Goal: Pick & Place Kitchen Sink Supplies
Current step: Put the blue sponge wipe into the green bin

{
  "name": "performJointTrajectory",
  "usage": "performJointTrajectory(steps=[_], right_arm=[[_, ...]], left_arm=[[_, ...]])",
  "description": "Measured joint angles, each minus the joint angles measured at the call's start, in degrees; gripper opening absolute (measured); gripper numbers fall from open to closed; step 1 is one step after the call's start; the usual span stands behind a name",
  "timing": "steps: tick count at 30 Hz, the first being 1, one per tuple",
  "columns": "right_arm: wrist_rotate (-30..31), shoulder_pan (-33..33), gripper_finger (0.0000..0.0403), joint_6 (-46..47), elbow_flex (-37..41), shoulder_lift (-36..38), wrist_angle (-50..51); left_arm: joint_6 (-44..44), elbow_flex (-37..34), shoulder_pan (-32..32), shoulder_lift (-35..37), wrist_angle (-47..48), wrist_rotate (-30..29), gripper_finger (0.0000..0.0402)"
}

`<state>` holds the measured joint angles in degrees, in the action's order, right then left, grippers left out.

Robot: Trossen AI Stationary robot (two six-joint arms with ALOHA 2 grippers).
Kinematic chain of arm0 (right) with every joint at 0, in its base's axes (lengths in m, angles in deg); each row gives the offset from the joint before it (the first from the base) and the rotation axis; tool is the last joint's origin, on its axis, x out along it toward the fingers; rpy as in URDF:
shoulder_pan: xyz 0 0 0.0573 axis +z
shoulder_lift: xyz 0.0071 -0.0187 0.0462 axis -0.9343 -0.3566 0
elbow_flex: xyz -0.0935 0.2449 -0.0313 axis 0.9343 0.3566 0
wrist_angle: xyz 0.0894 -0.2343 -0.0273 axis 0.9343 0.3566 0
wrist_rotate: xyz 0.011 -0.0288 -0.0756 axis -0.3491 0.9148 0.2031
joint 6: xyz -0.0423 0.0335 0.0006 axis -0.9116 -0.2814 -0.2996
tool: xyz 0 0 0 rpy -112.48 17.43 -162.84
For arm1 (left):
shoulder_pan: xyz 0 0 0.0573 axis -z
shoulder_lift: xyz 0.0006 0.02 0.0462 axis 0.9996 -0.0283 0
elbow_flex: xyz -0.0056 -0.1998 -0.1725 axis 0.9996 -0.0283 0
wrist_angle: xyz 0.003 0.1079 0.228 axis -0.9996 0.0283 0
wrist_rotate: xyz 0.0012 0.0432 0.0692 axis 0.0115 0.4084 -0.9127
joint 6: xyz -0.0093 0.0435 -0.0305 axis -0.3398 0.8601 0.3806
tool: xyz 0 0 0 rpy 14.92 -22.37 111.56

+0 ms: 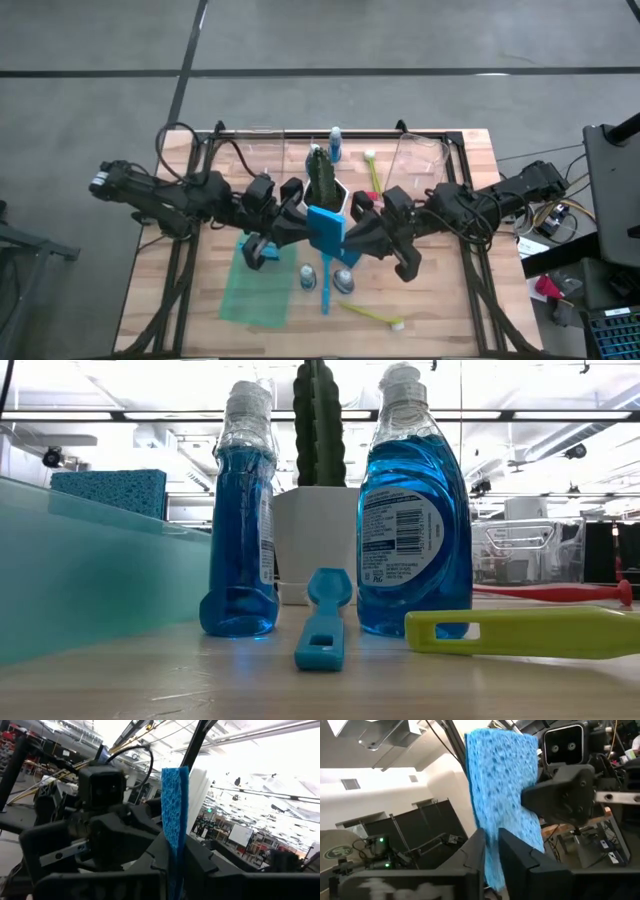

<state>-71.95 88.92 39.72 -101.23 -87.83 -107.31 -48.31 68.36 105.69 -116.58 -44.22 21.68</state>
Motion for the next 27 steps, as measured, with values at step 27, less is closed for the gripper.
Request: performJointTrajectory(steps=[27], right_arm=[[-0.28,-0.09,0.0167,-0.74,0.0,1.54,3.83]], left_arm=[[-6.39,-0.02,0.03,13.56,26.37,0.89,0.0028]])
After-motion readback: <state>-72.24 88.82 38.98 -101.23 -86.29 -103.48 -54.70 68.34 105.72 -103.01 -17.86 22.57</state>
